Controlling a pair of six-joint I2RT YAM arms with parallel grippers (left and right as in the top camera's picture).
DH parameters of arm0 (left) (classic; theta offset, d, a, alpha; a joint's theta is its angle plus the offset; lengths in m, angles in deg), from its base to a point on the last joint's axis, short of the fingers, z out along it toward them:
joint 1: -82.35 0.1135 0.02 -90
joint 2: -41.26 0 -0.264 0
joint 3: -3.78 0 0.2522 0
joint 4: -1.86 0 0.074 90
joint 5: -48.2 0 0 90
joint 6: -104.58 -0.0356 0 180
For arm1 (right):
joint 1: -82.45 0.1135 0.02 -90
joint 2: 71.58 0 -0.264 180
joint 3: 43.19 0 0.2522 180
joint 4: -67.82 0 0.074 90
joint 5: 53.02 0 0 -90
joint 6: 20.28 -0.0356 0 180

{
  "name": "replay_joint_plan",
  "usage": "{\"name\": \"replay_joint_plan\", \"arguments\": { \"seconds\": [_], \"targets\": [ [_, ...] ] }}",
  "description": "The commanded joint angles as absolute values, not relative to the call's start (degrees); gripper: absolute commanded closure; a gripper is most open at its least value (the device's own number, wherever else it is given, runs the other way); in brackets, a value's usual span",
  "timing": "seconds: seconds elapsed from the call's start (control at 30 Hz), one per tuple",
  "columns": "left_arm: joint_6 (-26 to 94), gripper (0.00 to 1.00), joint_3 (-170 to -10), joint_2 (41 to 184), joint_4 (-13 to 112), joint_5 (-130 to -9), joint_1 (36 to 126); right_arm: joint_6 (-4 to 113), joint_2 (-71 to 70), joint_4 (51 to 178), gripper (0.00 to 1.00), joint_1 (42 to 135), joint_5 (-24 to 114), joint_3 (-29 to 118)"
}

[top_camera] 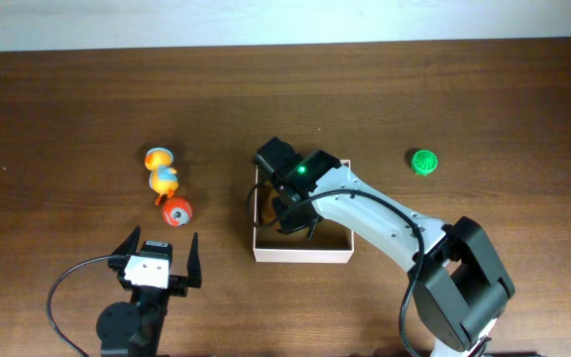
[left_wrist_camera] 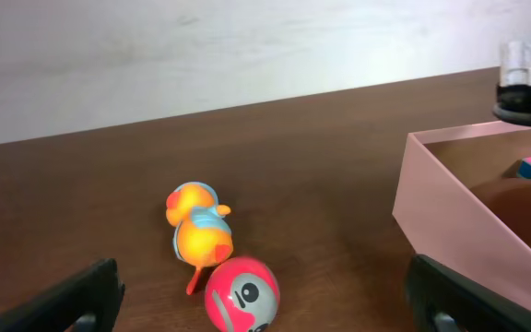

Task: Pack container
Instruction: 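Lower the plush toy into the box beside the cube and release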

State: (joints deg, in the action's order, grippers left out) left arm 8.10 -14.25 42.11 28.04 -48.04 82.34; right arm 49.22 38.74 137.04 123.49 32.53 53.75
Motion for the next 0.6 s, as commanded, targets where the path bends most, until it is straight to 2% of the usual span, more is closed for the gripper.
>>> {"name": "replay_joint_plan", "arguments": {
  "seconds": [0.0, 0.57],
  "targets": [
    [7.19, 0.01, -13.82, 41.60, 27.83, -48.44, 82.58, 51.06, 38.81, 135.10, 0.96, 123.69, 31.81, 53.22],
    [7.19, 0.01, -13.82, 41.60, 27.83, -48.44, 82.58, 54.65, 38.85, 129.70, 0.96, 123.62, 25.03, 53.07]
  ]
}}
